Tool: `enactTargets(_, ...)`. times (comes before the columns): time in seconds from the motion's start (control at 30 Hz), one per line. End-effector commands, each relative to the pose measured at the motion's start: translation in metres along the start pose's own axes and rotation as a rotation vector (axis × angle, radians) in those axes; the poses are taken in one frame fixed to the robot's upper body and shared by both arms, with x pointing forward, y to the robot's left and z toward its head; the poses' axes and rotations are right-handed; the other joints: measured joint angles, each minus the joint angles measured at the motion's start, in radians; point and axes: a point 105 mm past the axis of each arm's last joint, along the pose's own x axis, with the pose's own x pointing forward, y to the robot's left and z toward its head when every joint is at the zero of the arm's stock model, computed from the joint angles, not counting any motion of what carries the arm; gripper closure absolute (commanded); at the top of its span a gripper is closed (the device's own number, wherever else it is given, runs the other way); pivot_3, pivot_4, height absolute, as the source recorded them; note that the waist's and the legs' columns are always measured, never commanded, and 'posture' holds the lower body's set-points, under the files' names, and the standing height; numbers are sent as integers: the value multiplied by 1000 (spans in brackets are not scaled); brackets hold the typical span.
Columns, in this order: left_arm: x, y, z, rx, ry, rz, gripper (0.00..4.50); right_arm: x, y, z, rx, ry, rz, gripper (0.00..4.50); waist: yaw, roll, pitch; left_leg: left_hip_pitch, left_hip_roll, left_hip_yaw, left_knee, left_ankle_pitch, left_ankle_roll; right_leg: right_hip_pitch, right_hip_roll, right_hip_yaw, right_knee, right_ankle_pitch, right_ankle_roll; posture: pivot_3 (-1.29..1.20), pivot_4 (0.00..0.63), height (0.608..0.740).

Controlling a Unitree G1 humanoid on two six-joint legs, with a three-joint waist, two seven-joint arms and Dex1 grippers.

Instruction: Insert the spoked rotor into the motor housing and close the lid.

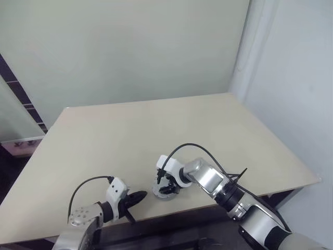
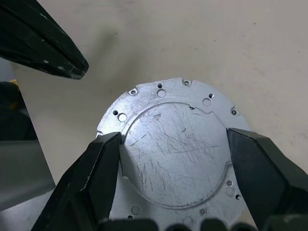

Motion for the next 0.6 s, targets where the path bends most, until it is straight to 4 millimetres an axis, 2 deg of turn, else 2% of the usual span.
enactTargets(0.03,0,3,9,41,-19,-3,4500,5,-4,-28,57,109,-27,1240,0,0,0,0,0,0,0,0,0,0,0,0,0,0,0,0,0,740)
enactTargets(0.23,-1,2,8,40,-17,-6,4500,0,-9,-21,83,80,-45,1240,0,0,0,0,0,-1,0,0,0,0,0,-1,0,0,0,0,0,740)
enactTargets(0.6,1,2,8,40,-19,-10,4500,3,-9,-30,52,126,-63,1240,0,0,0,0,0,-1,-1,0,0,0,0,-1,0,0,0,0,0,740)
